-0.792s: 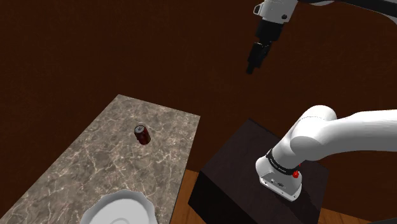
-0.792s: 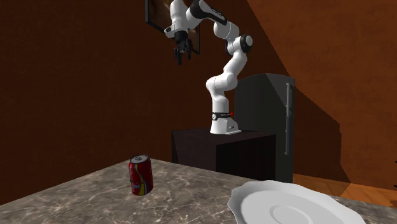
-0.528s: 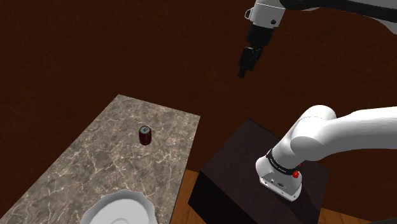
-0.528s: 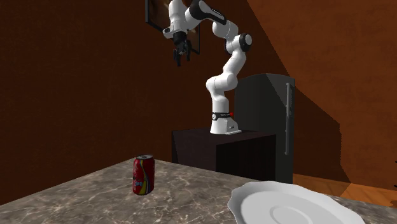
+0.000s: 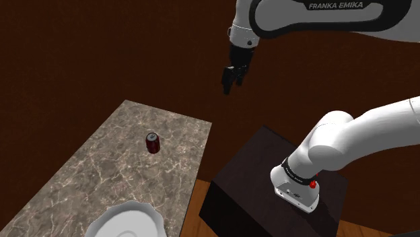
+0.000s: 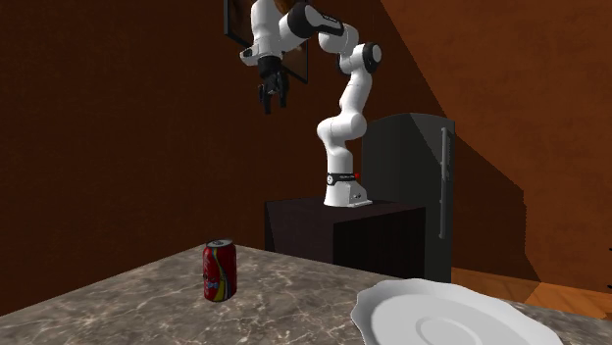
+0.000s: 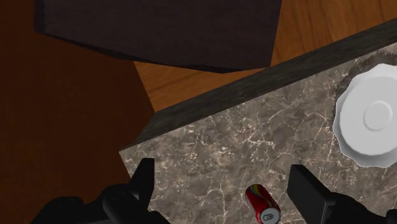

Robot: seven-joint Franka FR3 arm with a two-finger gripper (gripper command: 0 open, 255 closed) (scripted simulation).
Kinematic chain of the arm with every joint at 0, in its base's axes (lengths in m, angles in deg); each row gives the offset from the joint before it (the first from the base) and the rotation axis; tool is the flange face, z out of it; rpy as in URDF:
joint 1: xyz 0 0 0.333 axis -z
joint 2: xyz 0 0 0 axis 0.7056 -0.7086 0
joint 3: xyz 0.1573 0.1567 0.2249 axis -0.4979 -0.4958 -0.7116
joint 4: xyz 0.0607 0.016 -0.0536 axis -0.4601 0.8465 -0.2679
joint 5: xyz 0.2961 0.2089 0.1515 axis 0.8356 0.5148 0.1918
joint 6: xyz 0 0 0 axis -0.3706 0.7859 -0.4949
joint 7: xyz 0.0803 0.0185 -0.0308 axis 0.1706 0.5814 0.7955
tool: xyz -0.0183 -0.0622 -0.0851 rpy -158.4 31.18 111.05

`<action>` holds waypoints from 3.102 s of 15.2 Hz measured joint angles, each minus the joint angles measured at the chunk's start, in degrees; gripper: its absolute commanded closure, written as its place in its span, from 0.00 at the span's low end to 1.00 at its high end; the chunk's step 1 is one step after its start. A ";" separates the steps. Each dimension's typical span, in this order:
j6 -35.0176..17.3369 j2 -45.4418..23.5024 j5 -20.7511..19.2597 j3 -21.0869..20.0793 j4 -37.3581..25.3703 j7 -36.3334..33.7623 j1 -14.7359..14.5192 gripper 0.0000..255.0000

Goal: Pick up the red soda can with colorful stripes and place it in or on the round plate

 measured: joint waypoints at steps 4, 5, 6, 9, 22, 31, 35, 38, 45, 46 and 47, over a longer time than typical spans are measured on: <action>-5.35 -7.03 -0.27 -3.25 -1.58 -3.31 -0.58 0.00; -6.63 -9.11 -0.53 -4.06 -2.33 -4.23 -0.69 0.00; -7.77 -11.01 -0.87 -4.73 -3.03 -5.05 -0.77 0.00; -11.67 -17.34 -2.17 -7.00 -5.15 -8.13 -1.17 0.00; -20.16 -47.50 -14.69 -10.57 -23.48 -22.48 -5.74 0.00; -17.08 -70.10 -21.88 -7.81 -46.52 -28.33 -12.94 0.00; -13.87 -80.53 -23.50 -6.42 -59.31 -29.23 -16.36 0.00; -12.41 -85.44 -24.00 -5.80 -65.39 -29.35 -17.81 0.00; -15.67 -87.75 -24.56 -5.31 -64.38 -29.73 -17.81 0.00; -15.79 -87.79 -24.57 -5.30 -64.31 -29.72 -17.78 0.00; -15.85 -87.80 -24.58 -5.29 -64.27 -29.73 -17.77 0.00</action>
